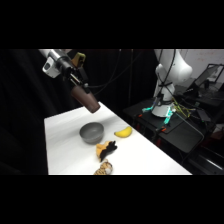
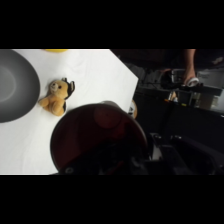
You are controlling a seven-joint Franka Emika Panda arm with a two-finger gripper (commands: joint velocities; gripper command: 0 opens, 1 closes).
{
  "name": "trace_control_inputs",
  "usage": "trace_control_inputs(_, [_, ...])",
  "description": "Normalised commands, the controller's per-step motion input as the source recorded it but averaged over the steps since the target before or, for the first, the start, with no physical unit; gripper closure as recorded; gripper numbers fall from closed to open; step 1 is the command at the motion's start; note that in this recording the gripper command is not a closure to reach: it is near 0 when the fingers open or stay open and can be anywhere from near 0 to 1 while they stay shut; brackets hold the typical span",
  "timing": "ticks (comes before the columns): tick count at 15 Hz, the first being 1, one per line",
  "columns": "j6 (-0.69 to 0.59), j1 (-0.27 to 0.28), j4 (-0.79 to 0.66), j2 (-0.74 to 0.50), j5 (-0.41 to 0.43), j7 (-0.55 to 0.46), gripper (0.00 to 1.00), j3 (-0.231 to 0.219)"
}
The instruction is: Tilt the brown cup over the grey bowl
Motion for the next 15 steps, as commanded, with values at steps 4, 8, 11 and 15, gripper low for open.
trace_control_inputs(4, [0.85, 0.369, -0.98, -0.65, -0.591, 0.22, 0.19, 0.147])
trace_control_inputs(8, [0.80, 0.278, -0.99, -0.60, -0.414, 0.40, 0.18, 0.193])
trace_control_inputs(11, [0.68, 0.192, -0.99, -0.58, -0.187, 0.43, 0.19, 0.214])
trace_control_inputs(15, [0.53, 0.082, -0.73, -0.44, -0.008, 0.29, 0.19, 0.151])
